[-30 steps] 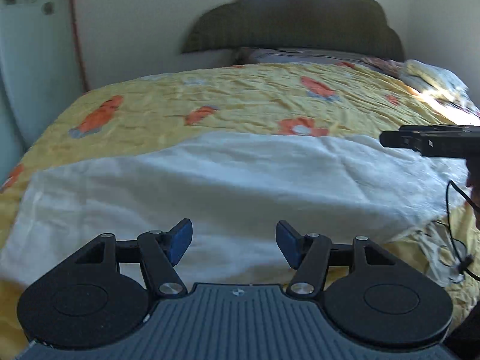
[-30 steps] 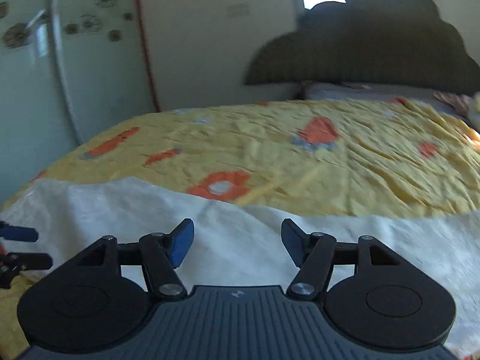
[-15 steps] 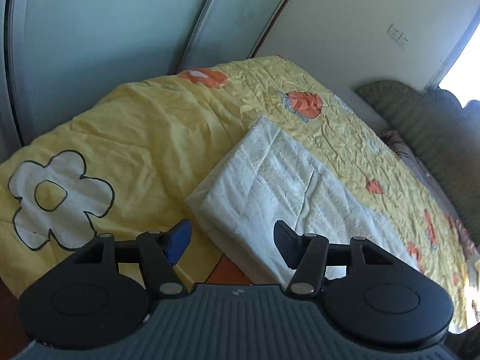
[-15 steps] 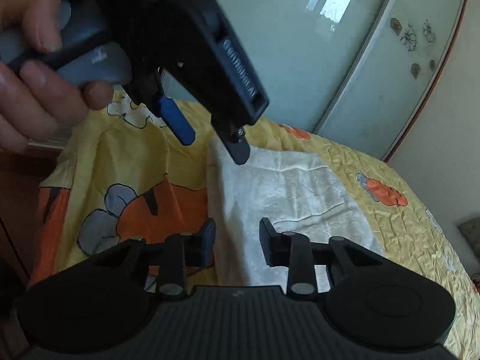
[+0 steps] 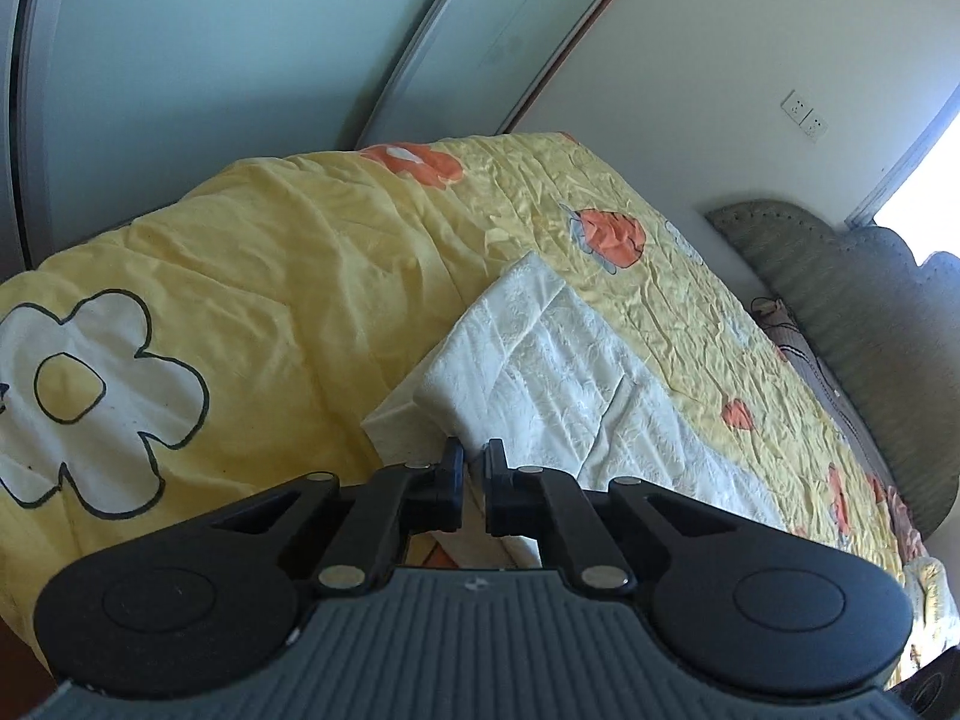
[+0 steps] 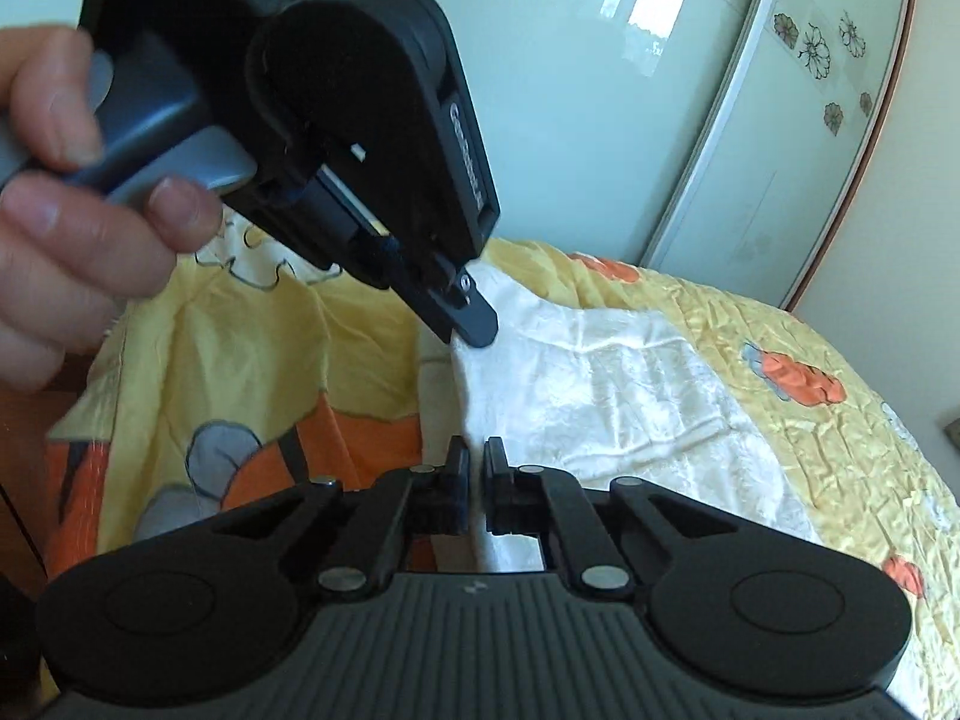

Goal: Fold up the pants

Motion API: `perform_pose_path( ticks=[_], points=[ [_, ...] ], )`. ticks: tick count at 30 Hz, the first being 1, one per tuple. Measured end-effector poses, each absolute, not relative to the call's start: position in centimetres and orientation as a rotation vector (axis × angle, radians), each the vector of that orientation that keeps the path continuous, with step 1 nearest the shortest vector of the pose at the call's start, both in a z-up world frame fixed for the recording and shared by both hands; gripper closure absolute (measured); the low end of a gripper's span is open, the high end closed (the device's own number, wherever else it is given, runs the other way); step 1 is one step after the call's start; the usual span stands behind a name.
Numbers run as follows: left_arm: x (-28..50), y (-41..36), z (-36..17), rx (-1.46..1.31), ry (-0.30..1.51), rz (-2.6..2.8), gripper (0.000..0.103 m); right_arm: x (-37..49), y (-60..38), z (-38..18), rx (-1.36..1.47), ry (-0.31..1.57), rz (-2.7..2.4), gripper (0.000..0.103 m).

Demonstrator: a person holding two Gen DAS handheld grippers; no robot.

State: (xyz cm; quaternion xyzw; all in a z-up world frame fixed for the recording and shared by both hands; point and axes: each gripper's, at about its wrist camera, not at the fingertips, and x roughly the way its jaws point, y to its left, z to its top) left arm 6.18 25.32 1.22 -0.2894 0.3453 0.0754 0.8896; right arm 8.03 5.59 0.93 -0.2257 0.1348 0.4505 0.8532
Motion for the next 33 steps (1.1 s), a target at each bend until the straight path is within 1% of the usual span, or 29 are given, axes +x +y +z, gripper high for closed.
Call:
perform_pose_path(
  ticks=[4,7,8,9,10,11,13,15,17,19,21,24,27,30,33],
  points=[
    [6.6,24.4,0.4,-0.511,0.766,0.199,0.096,8.1,5.9,0.2,-0.462,0.332,0.946,0.096],
    [6.3,23.9,0.8,-0.465,0.743,0.214,0.094,7.1,2.6,1.7,-0.366,0.339,0.97,0.095],
    [6.3,23.8,1.1,-0.449,0.74,0.225,0.092,6.7,0.6,2.3,-0.311,0.336,0.963,0.095],
    [6.3,23.6,1.4,-0.43,0.735,0.232,0.084,6.4,-1.5,2.8,-0.262,0.335,0.94,0.095],
    [6.2,23.4,1.8,-0.408,0.728,0.254,0.074,6.1,-3.8,3.1,-0.222,0.334,0.894,0.095],
    [6.2,23.2,2.2,-0.384,0.715,0.282,0.072,6.0,-6.5,3.2,-0.192,0.335,0.823,0.095],
    [5.8,22.2,3.4,-0.304,0.669,0.359,0.072,6.0,-11.5,2.6,-0.164,0.358,0.655,0.095],
    [5.6,21.0,4.5,-0.239,0.622,0.394,0.072,6.3,-16.1,1.7,-0.136,0.419,0.491,0.094],
    [6.0,19.1,5.7,-0.2,0.592,0.344,0.071,6.4,-21.5,0.1,-0.038,0.514,0.35,0.094],
    [6.9,16.4,6.4,-0.164,0.596,0.221,0.066,6.4,-25.4,-1.8,0.102,0.585,0.307,0.094],
    [8.0,12.8,6.1,-0.121,0.605,0.091,0.054,6.7,-27.6,-4.4,0.189,0.674,0.279,0.095],
    [9.2,6.7,4.9,-0.043,0.64,-0.084,0.053,5.1,-29.2,-5.5,0.25,0.625,0.204,0.094],
    [9.4,0.9,3.4,-0.01,0.668,-0.258,0.051,3.6,-30.1,-4.8,0.26,0.56,0.17,0.093],
    [9.2,-3.9,1.6,0.046,0.669,-0.385,0.045,3.9,-31.0,-5.6,0.195,0.626,0.106,0.091],
    [8.8,-8.0,0.1,0.134,0.65,-0.433,0.044,3.0,-33.0,-5.8,0.205,0.603,0.018,0.09]
  ],
)
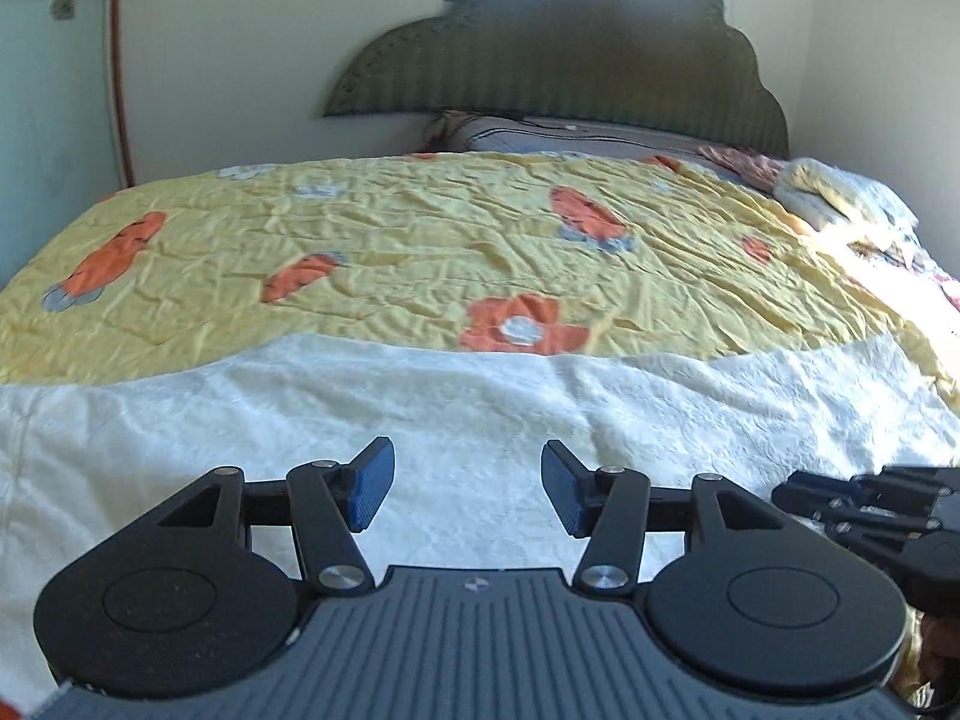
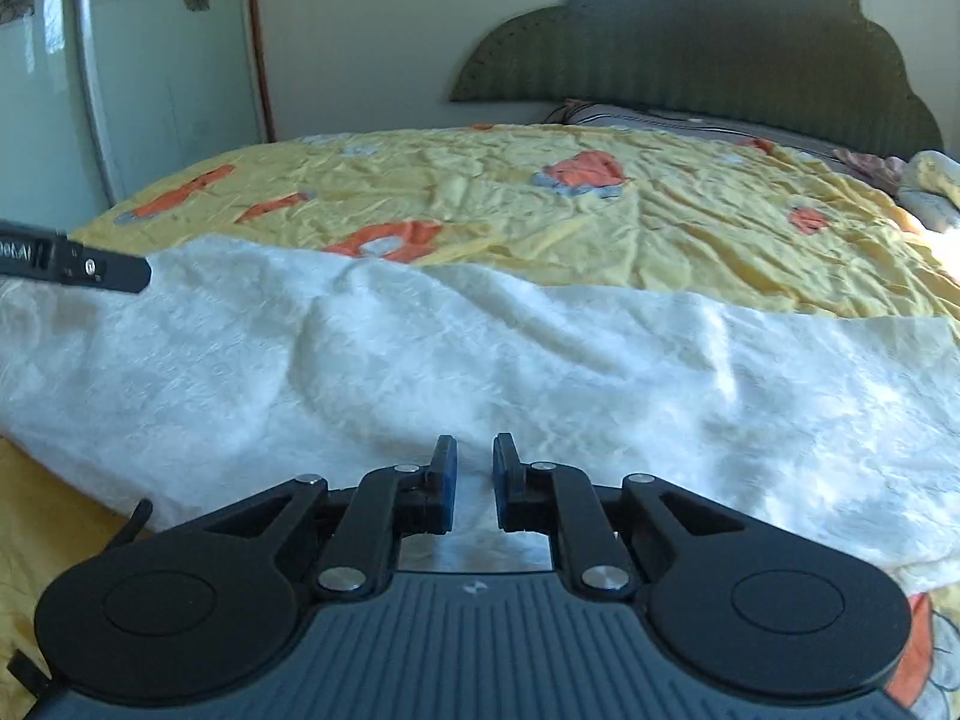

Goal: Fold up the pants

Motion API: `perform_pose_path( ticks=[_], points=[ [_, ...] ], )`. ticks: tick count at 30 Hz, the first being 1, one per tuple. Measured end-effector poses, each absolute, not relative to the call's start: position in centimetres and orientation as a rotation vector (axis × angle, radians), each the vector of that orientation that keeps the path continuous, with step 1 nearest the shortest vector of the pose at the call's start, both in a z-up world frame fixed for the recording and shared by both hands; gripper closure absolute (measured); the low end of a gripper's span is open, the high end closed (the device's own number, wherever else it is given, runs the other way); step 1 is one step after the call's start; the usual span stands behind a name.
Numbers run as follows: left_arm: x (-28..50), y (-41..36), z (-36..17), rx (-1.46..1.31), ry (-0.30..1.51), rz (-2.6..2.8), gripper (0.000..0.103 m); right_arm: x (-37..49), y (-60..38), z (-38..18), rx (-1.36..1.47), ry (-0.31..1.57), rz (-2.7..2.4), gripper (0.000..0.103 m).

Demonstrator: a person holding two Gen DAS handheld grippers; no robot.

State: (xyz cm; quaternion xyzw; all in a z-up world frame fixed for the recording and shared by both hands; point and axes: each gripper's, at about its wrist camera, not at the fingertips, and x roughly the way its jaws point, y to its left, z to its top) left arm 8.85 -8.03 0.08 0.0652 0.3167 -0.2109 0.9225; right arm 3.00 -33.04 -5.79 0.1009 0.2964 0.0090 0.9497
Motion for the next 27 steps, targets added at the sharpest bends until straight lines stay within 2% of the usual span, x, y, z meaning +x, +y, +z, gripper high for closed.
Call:
perform_pose_path(
  ticks=[2,3,5,6,7,14,16,18,19,22,27],
  points=[
    [8.8,-9.8,-0.9,0.169,0.631,-0.444,0.041,2.5,-34.8,-5.4,0.221,0.561,-0.047,0.09],
    [8.8,-10.4,-1.6,0.189,0.618,-0.449,0.034,2.3,-35.5,-5.2,0.221,0.545,-0.078,0.087],
    [9.2,-11.8,-3.1,0.251,0.645,-0.435,0.032,2.3,-37.5,-5.7,0.207,0.536,-0.162,0.063],
    [9.4,-12.1,-3.9,0.272,0.674,-0.445,0.032,2.6,-38.1,-6.3,0.192,0.579,-0.204,0.039],
    [9.4,-12.2,-4.6,0.28,0.695,-0.457,0.031,2.7,-38.5,-7.2,0.172,0.629,-0.229,0.029],
    [7.9,-11.9,-4.0,0.266,0.598,-0.487,0.032,1.3,-38.9,-7.7,0.154,0.584,-0.202,0.03],
    [8.0,-12.5,-3.2,0.244,0.567,-0.481,0.03,1.8,-39.5,-7.3,0.142,0.565,-0.23,0.027],
    [8.4,-13.0,-3.1,0.234,0.546,-0.462,0.022,2.8,-40.5,-7.6,0.145,0.596,-0.252,0.023],
    [8.6,-13.3,-3.3,0.242,0.552,-0.455,0.022,3.2,-41.0,-8.1,0.161,0.632,-0.244,0.02],
    [9.0,-13.8,-5.0,0.291,0.668,-0.508,0.024,2.5,-41.7,-8.7,0.222,0.65,-0.208,0.019],
    [7.6,-13.6,-4.6,0.303,0.592,-0.506,0.025,1.6,-41.6,-7.3,0.186,0.692,-0.18,0.019]
  ],
)
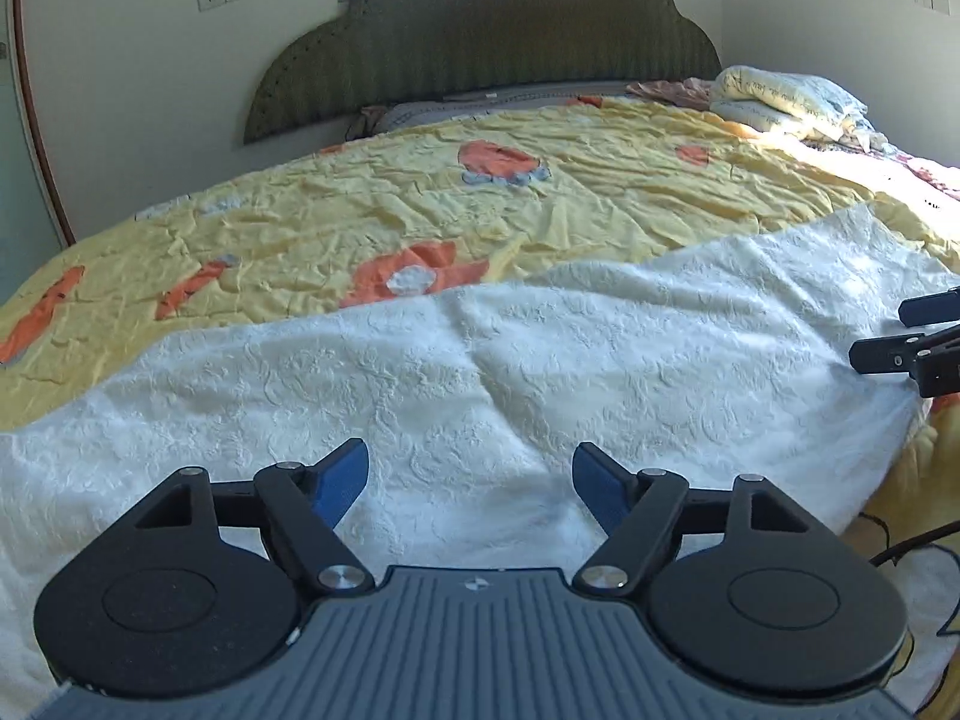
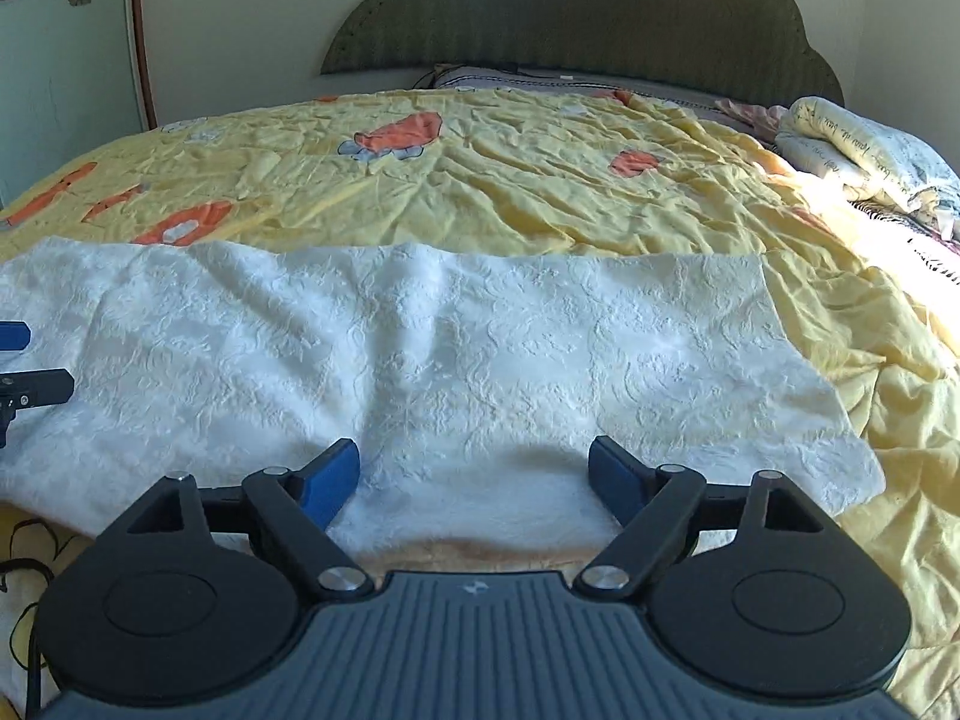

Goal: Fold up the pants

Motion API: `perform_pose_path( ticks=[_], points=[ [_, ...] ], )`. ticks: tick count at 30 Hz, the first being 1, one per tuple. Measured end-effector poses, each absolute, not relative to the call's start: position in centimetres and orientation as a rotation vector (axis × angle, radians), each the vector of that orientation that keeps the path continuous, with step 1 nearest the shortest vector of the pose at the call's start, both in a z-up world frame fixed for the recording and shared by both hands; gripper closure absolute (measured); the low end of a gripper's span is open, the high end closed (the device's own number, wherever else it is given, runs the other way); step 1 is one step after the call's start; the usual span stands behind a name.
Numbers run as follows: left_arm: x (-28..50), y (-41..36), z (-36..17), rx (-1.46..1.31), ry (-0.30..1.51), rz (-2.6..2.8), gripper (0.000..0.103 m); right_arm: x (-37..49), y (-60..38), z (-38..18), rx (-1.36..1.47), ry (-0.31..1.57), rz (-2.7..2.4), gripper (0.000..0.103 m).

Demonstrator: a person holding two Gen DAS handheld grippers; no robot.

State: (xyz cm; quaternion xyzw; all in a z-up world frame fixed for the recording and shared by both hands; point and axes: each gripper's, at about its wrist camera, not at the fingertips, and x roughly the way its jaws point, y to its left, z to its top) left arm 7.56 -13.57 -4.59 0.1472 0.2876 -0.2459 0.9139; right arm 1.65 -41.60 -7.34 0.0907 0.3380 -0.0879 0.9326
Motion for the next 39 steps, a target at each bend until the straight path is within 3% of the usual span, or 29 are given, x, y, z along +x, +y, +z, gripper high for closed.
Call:
perform_pose_path(
  ticks=[4,10,15,18,29,39],
  points=[
    [8.7,-14.0,-2.8,0.223,0.521,-0.44,0.017,3.2,-41.8,-5.7,0.224,0.575,-0.199,0.016],
    [10.6,-15.5,-5.5,0.282,0.69,-0.464,0.017,6.3,-42.6,-8.8,0.226,0.653,-0.162,0.012],
    [8.3,-15.3,-6.3,0.325,0.582,-0.445,0.014,4.5,-42.4,-9.1,0.232,0.623,-0.152,0.008],
    [7.7,-15.5,-6.4,0.337,0.559,-0.426,0.012,4.9,-42.2,-9.1,0.21,0.638,-0.176,0.0],
    [8.9,-14.3,-6.5,0.248,0.622,-0.418,0.004,4.9,-42.3,-9.2,0.221,0.636,-0.175,0.0],
    [9.0,-14.3,-6.5,0.238,0.629,-0.418,0.003,4.9,-42.3,-9.2,0.221,0.636,-0.175,0.0]
  ],
)
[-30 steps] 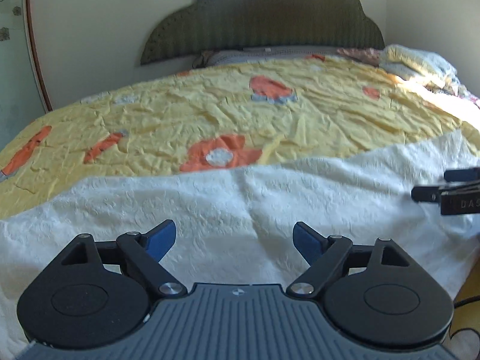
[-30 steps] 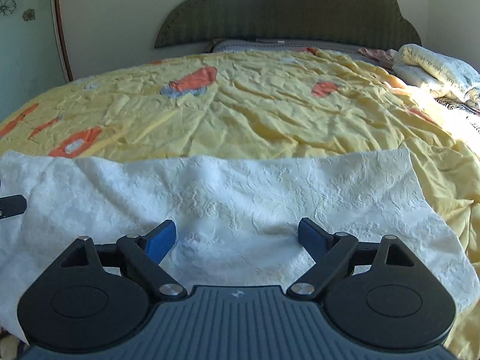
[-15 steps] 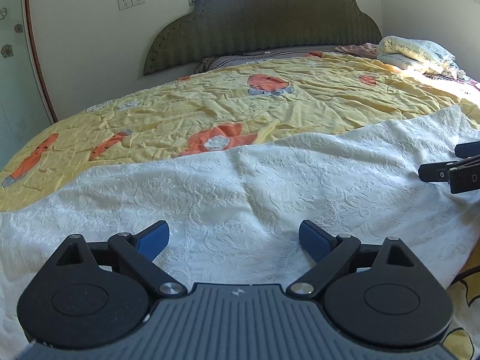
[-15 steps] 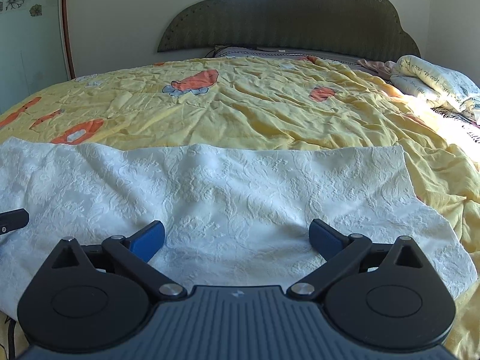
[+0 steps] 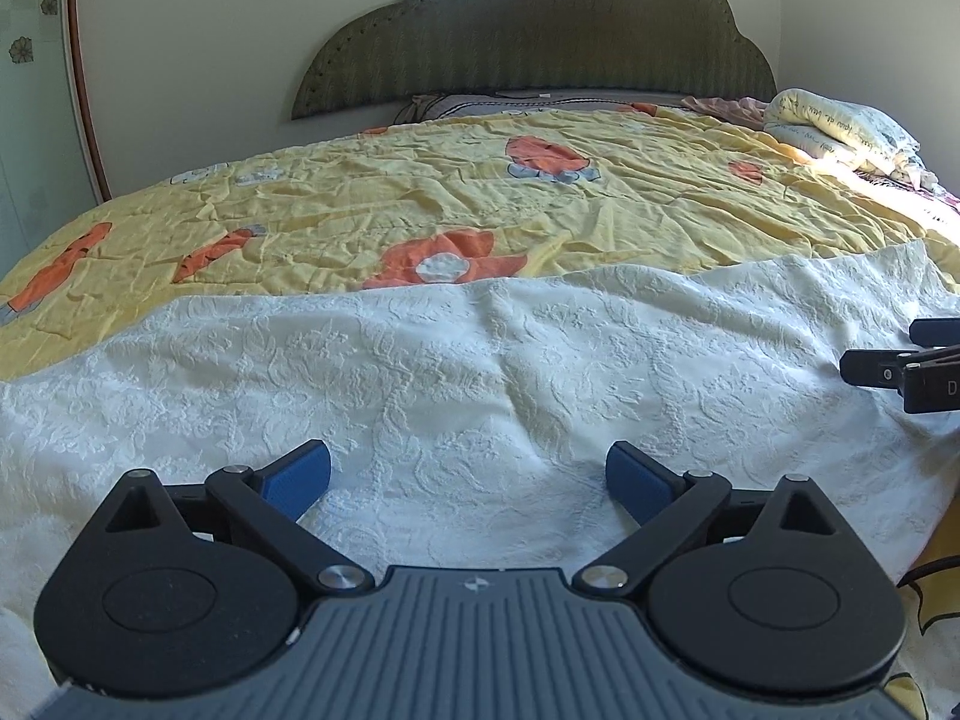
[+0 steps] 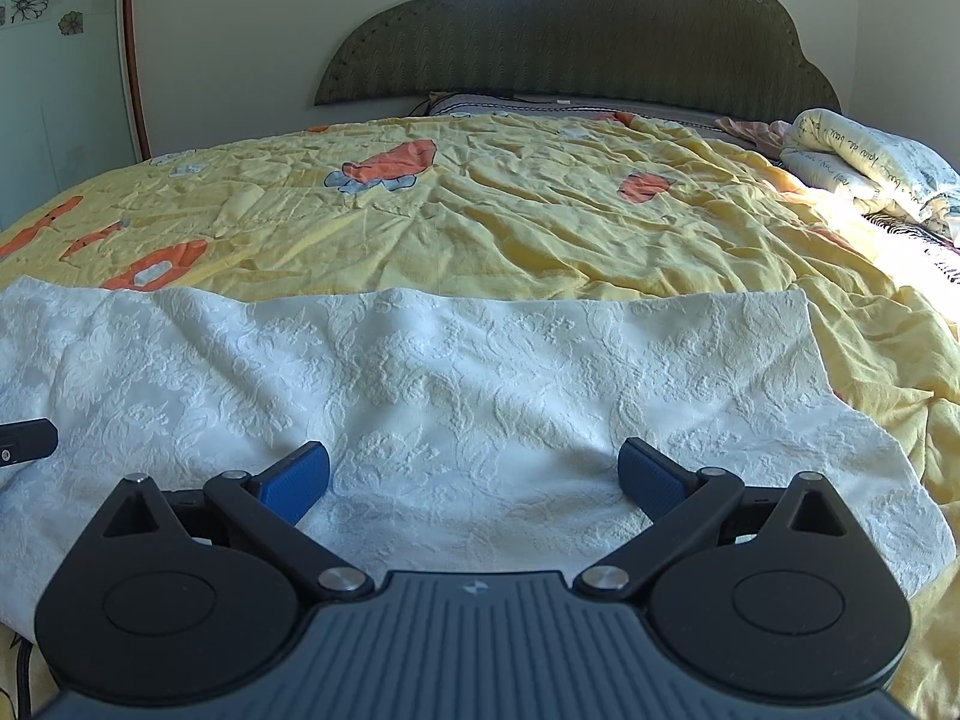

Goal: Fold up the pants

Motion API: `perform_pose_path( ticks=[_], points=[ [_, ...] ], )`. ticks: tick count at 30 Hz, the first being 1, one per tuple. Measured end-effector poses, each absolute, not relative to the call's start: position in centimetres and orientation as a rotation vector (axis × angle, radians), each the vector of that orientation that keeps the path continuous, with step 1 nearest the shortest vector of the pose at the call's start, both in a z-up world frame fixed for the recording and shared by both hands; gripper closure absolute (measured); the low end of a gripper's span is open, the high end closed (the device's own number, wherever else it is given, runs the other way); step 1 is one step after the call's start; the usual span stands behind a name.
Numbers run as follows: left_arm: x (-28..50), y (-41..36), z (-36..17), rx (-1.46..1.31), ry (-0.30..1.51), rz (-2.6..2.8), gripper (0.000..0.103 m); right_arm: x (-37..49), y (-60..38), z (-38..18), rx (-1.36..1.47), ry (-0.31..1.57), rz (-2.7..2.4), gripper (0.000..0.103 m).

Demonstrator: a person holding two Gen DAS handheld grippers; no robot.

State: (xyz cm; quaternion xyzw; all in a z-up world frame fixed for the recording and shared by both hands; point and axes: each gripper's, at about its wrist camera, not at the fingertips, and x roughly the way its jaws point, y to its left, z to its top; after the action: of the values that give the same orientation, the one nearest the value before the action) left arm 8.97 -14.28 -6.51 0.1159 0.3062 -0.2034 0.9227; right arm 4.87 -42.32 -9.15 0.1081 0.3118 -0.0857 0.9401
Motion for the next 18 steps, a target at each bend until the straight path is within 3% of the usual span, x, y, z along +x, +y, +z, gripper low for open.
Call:
perform_pose_path(
  ticks=[5,9,18],
  points=[
    [8.9,-14.4,-6.5,0.24,0.63,-0.418,0.003,4.8,-42.3,-9.1,0.219,0.637,-0.176,0.0],
    [8.3,-14.5,-5.9,0.259,0.621,-0.456,0.01,3.6,-42.2,-8.8,0.225,0.632,-0.188,0.0],
    [7.0,-16.2,-6.2,0.324,0.602,-0.538,0.008,-3.9,-44.3,-7.2,0.383,0.536,-0.314,0.0]
  ],
)
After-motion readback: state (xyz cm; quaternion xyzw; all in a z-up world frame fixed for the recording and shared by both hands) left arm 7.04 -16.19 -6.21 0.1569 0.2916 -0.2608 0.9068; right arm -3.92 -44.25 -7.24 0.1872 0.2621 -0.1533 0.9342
